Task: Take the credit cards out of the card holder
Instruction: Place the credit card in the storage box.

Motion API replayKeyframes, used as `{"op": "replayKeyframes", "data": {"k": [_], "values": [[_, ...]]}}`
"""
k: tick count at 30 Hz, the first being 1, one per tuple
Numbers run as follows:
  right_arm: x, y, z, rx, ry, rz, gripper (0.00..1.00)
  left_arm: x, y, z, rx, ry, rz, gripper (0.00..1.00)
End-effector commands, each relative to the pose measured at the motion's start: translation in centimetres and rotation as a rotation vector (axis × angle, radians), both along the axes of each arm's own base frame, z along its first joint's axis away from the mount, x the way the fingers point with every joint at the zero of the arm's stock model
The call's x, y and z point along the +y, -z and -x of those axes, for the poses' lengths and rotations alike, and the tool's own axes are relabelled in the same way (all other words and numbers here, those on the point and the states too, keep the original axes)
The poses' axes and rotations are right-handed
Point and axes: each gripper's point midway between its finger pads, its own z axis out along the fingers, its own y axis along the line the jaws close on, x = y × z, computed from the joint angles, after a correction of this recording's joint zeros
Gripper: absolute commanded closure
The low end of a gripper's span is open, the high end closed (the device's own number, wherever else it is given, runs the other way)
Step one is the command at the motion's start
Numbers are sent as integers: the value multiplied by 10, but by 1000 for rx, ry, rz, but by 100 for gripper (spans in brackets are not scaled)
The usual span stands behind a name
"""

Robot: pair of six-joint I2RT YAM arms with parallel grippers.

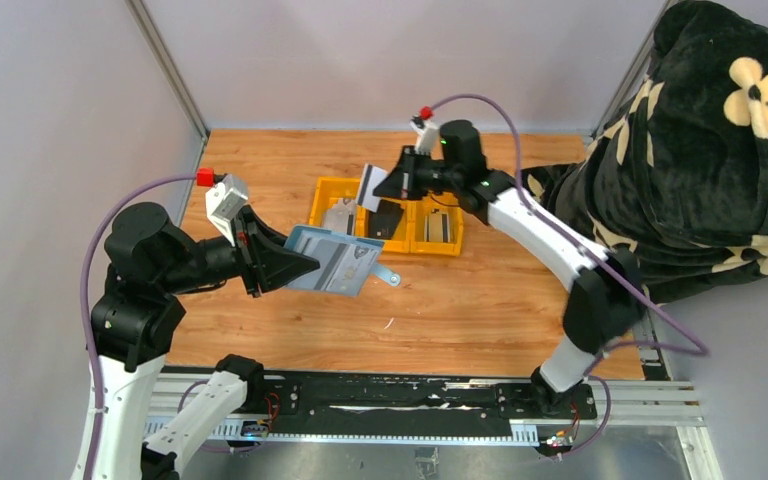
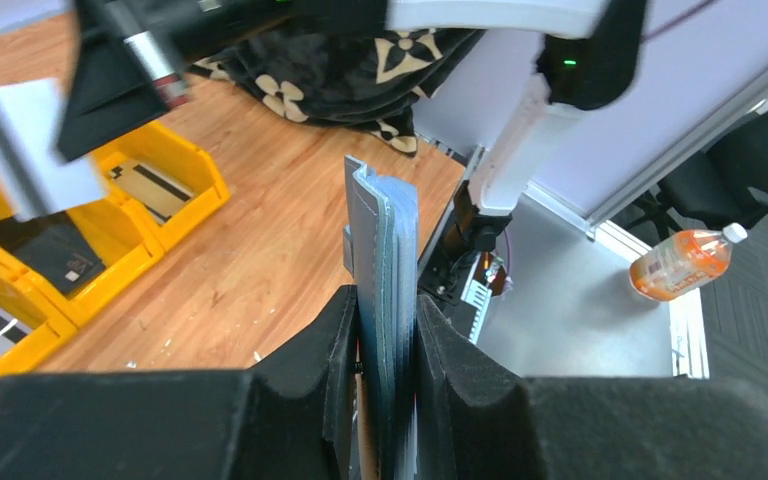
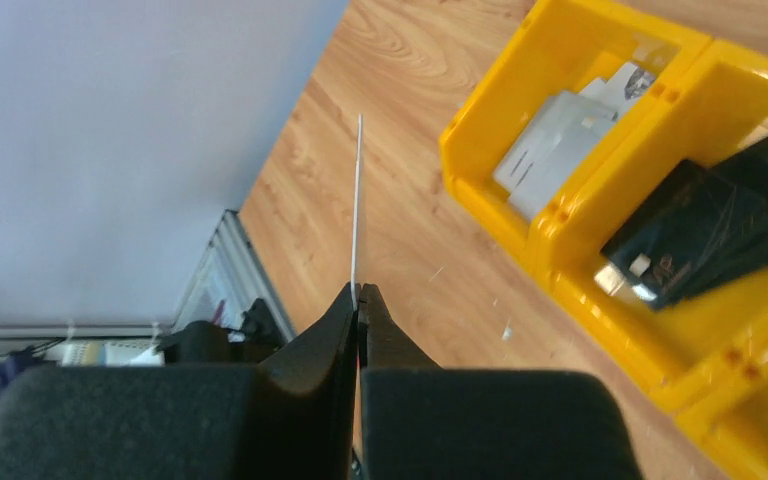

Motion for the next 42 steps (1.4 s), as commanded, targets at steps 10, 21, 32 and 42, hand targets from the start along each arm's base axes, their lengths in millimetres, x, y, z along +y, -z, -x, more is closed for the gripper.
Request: {"op": "replayKeyframes", "data": {"k": [10, 21, 32, 42], "values": [[93, 136, -86, 114, 33, 321, 96, -3, -17, 14, -43, 54, 51, 100], [121, 160, -94, 110, 48, 373, 90, -3, -19, 14, -50, 50, 60, 100], [118, 136, -94, 64, 89, 332, 59, -4, -20, 18, -51, 61, 84, 100], [83, -6, -34, -108, 34, 40, 24, -3, -28, 17, -79, 40, 109, 100]]}}
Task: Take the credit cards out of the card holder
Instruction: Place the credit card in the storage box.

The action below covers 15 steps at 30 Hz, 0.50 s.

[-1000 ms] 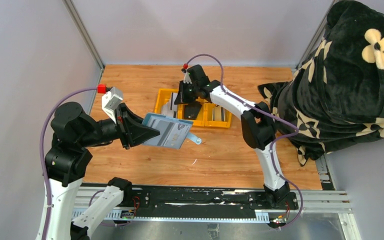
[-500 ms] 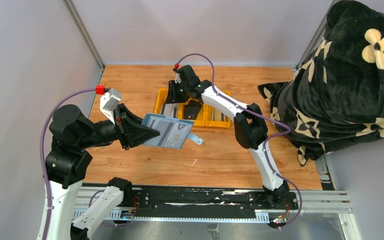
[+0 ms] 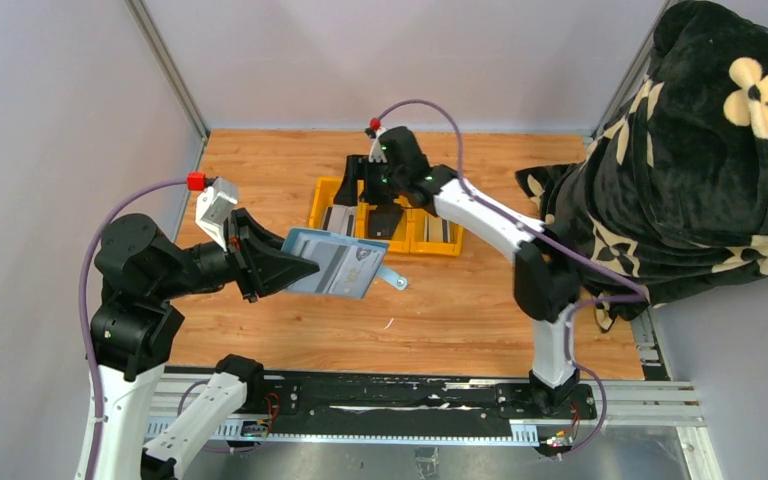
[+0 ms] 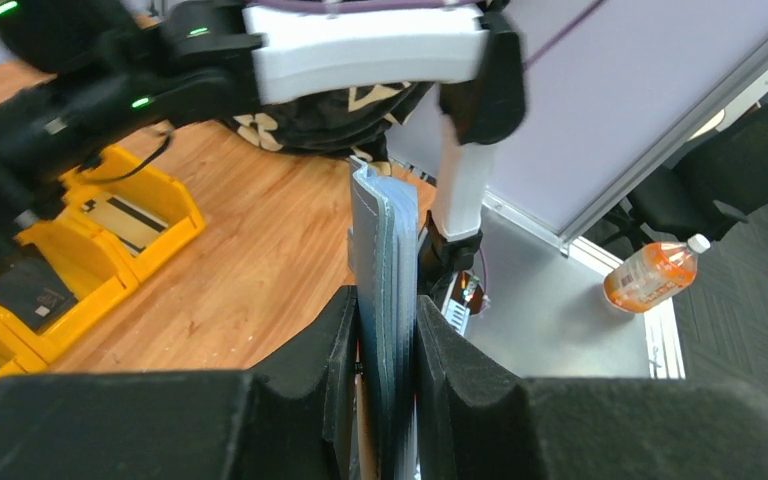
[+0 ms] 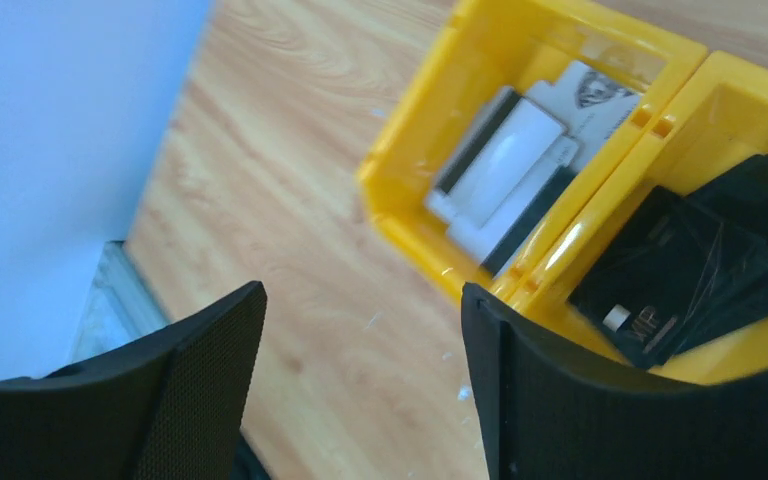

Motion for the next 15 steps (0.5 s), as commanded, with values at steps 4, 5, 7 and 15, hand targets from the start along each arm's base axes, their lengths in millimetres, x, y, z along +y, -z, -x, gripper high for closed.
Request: {"op": "replayKeyframes", "data": {"k": [4, 5, 7, 15], "values": [[-54, -161, 71, -223, -39, -448, 21, 1, -25, 4, -85, -17, 76, 100], [-69, -183, 85, -277, -33, -523, 21, 1, -27, 4, -89, -19, 85, 100], [-92, -179, 101, -287, 1, -607, 20, 0, -31, 0, -85, -29, 97, 100], [-172, -217, 178, -497, 89, -975, 17, 1, -54, -23, -111, -106, 146, 100]]}}
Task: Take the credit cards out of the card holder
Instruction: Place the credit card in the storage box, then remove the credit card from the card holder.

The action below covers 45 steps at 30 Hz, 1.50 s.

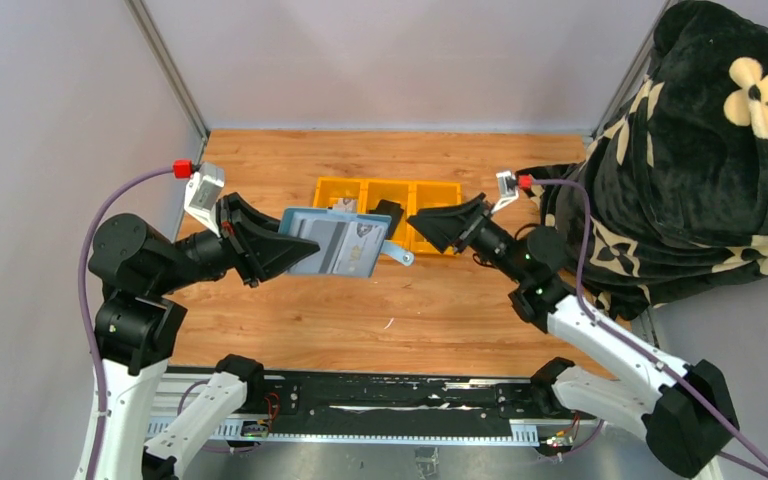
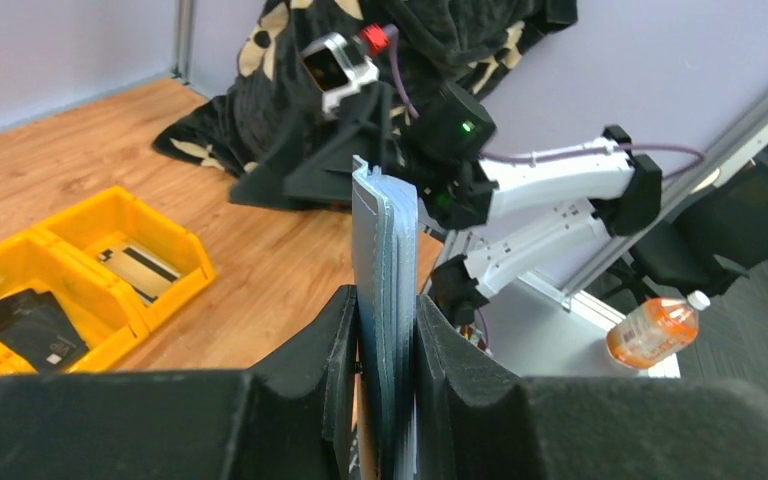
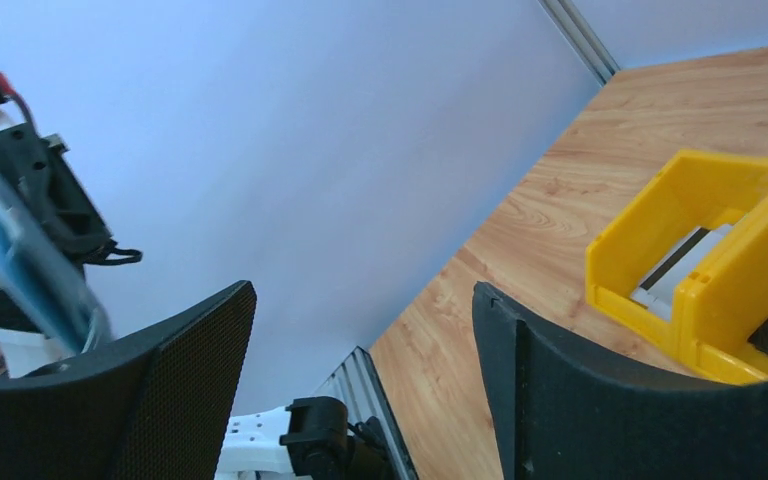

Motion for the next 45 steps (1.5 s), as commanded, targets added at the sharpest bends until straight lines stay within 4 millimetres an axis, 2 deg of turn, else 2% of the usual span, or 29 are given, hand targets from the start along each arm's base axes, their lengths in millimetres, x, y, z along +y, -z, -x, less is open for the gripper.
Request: {"op": "replayKeyframes", "data": {"k": [1, 6, 9, 14, 20, 31, 33, 35, 36, 37, 41, 42, 43, 44, 45], "values": [[-27, -48, 34, -126, -19, -220, 16, 2, -31, -11, -79, -60, 64, 100], [-21, -71, 81, -269, -175, -244, 15, 0, -40, -14, -74, -51, 100, 100], [-10, -77, 96, -321, -217, -245, 15, -1, -44, -15, -63, -49, 120, 100], [14, -87, 114, -358, -310, -247, 15, -1, -52, -14, -55, -42, 150, 100], [37, -101, 123, -383, -376, -272, 15, 0, -61, -10, -61, -35, 172, 100], [59, -119, 129, -404, -455, -320, 42, -1, -60, -6, -63, -20, 177, 100], [63, -122, 127, -399, -455, -330, 56, -1, -60, -5, -63, -18, 177, 100], [64, -123, 124, -382, -451, -336, 76, -1, -58, -5, -62, -20, 170, 100], [65, -121, 122, -372, -451, -328, 85, -1, -53, -6, -53, -26, 157, 97], [66, -119, 120, -350, -450, -307, 91, 0, -50, -7, -60, -30, 144, 87], [74, -103, 117, -330, -508, -88, 99, 9, -17, -29, 48, -163, 44, 32], [78, -95, 117, -311, -526, -3, 100, 12, -12, -34, 55, -190, 11, 13], [81, -88, 115, -307, -530, 84, 100, 15, -13, -34, 38, -208, -21, 2], [81, -89, 112, -304, -524, 165, 100, 17, -12, -36, 7, -223, -60, 0], [82, -80, 108, -310, -518, 254, 100, 20, -14, -37, -19, -237, -89, 0]]}}
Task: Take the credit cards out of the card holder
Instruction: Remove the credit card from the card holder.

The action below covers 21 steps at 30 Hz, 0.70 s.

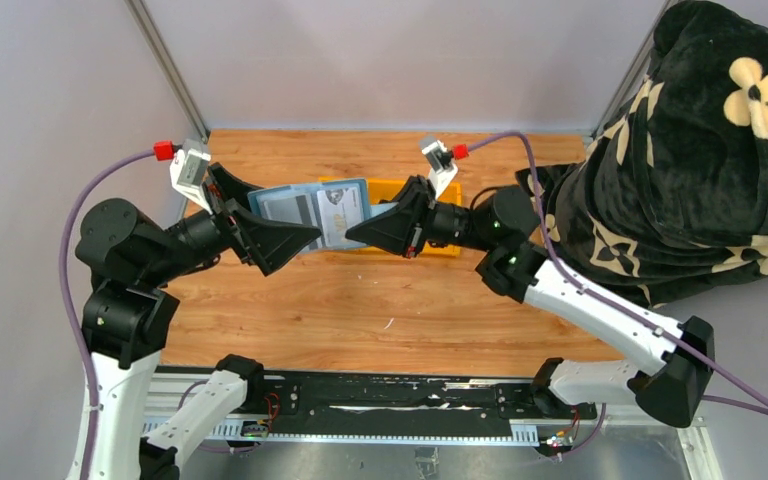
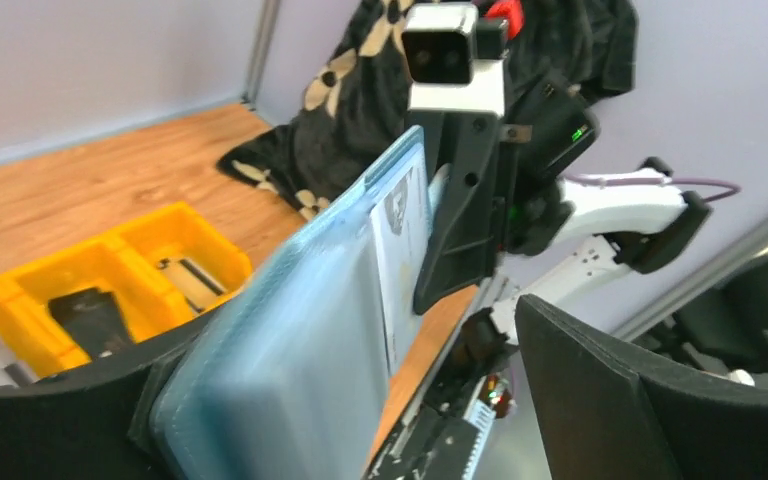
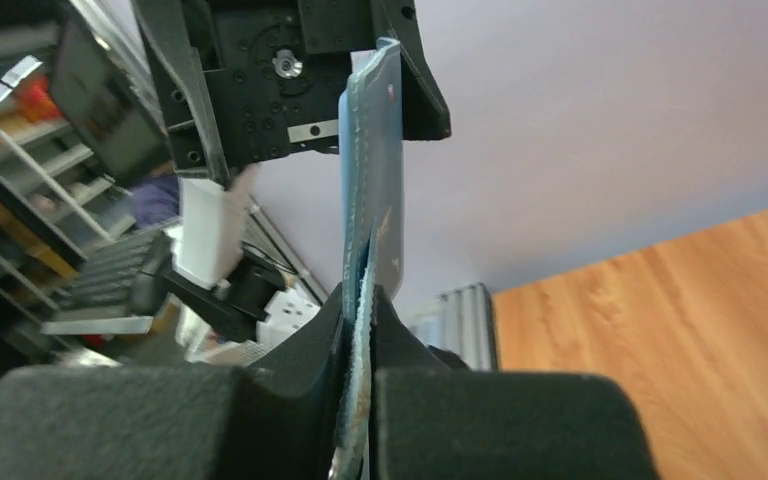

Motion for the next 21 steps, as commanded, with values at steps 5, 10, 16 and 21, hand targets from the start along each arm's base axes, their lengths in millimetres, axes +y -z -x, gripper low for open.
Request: {"op": "replayKeyframes", "data": {"k": [5, 10, 16, 21], "values": [[-15, 38, 7, -166, -25, 498, 100, 22, -1, 6, -214, -77, -283, 0], [-16, 47, 26, -229, -108, 582, 100, 13, 11, 22, -311, 68, -371, 4], [-2, 57, 41, -294, -167, 688, 100, 2, 43, 25, -272, 204, -388, 6], [11, 72, 55, -332, -235, 768, 100, 0, 80, 27, -207, 287, -439, 10]]}}
